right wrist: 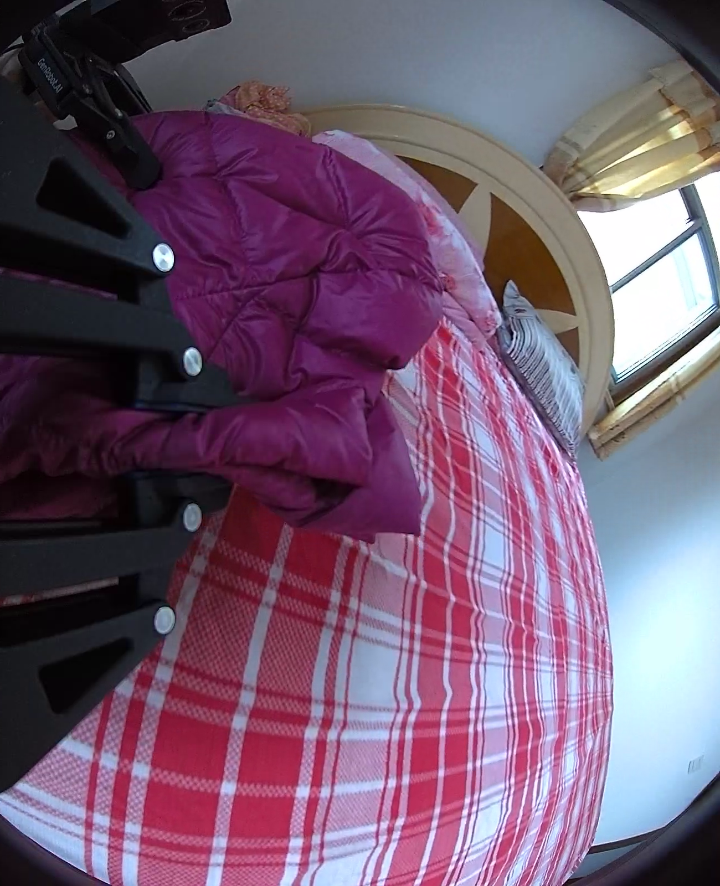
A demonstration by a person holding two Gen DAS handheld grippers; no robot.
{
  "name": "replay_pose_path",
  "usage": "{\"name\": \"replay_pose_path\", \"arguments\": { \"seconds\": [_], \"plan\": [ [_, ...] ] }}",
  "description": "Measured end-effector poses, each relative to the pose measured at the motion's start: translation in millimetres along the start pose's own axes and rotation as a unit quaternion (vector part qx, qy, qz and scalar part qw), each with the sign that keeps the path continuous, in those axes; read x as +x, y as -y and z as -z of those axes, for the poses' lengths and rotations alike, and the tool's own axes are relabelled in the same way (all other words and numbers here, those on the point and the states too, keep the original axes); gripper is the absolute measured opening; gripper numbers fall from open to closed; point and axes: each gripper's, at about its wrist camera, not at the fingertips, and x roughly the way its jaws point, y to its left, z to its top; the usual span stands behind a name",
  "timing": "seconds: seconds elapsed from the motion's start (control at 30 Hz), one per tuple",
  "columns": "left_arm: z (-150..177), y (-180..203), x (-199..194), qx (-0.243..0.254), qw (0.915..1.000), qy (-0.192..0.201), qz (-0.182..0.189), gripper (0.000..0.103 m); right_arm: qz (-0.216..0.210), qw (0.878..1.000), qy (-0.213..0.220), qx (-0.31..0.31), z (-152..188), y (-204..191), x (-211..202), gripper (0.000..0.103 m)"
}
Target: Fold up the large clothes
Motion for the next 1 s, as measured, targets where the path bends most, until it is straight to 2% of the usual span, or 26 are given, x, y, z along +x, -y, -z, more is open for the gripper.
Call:
{"name": "replay_pose_path", "arguments": {
  "seconds": [0.1,0.17,0.27,0.7,0.77,0.9,1.0],
  "plan": [
    [3,-4,5,-0.003,1.0000,-0.004,-0.003,0.035,0.003,1.000,-0.005,0.001,-1,1,5,0.017],
    [6,-4,9,0.002,0.9999,-0.008,-0.013,0.044,0.008,1.000,-0.010,0.004,1,3,8,0.017],
    [13,-9,16,-0.009,0.9997,-0.013,-0.019,0.051,0.018,1.000,-0.019,0.003,2,2,15,0.017],
    [21,-9,24,-0.009,0.9996,-0.009,-0.027,0.063,0.046,0.998,-0.036,-0.005,9,6,28,0.020],
    [21,-6,26,0.004,0.9993,-0.012,-0.034,0.064,0.061,0.997,-0.038,-0.020,11,4,30,0.023],
    [20,-8,20,-0.010,0.9991,-0.019,-0.037,0.065,0.071,0.996,-0.049,-0.024,10,3,33,0.026],
    [17,-3,7,0.005,0.9984,-0.017,-0.054,0.065,0.085,0.995,-0.036,-0.029,11,-3,20,0.039]
  ]
}}
